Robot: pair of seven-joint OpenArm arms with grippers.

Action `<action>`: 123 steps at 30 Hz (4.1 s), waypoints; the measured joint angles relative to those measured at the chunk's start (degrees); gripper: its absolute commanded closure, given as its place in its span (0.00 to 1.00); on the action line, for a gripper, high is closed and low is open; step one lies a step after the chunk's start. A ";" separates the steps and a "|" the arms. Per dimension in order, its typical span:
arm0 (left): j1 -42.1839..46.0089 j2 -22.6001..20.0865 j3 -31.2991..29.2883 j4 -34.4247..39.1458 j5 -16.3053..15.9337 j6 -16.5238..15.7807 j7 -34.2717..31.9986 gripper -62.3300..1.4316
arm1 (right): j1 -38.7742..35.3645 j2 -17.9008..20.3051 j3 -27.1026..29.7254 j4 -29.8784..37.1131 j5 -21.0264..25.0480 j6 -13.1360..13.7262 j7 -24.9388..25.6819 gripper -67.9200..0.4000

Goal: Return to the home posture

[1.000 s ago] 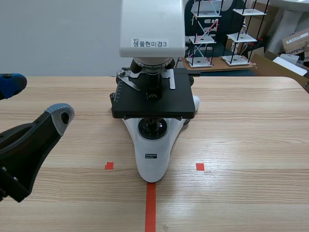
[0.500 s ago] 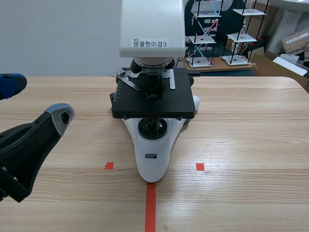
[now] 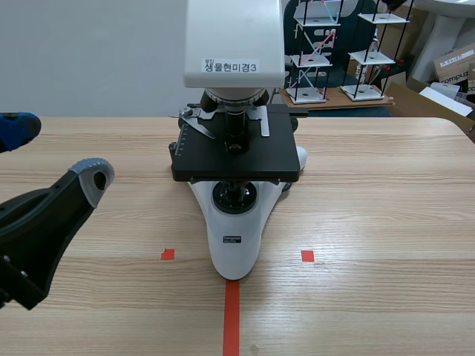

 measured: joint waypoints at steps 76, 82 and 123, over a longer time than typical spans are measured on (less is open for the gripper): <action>0.00 0.00 0.00 0.00 0.00 0.00 0.00 0.01 | -84.21 -7.76 34.27 32.04 -0.90 0.42 16.39 0.06; 0.00 0.00 0.00 0.00 0.00 0.00 0.00 0.01 | -84.21 -7.74 34.27 32.04 -0.90 0.42 16.39 0.06; 0.00 0.00 0.00 0.00 0.00 0.00 0.00 0.01 | -84.21 -7.74 34.27 32.04 -0.90 0.42 16.39 0.06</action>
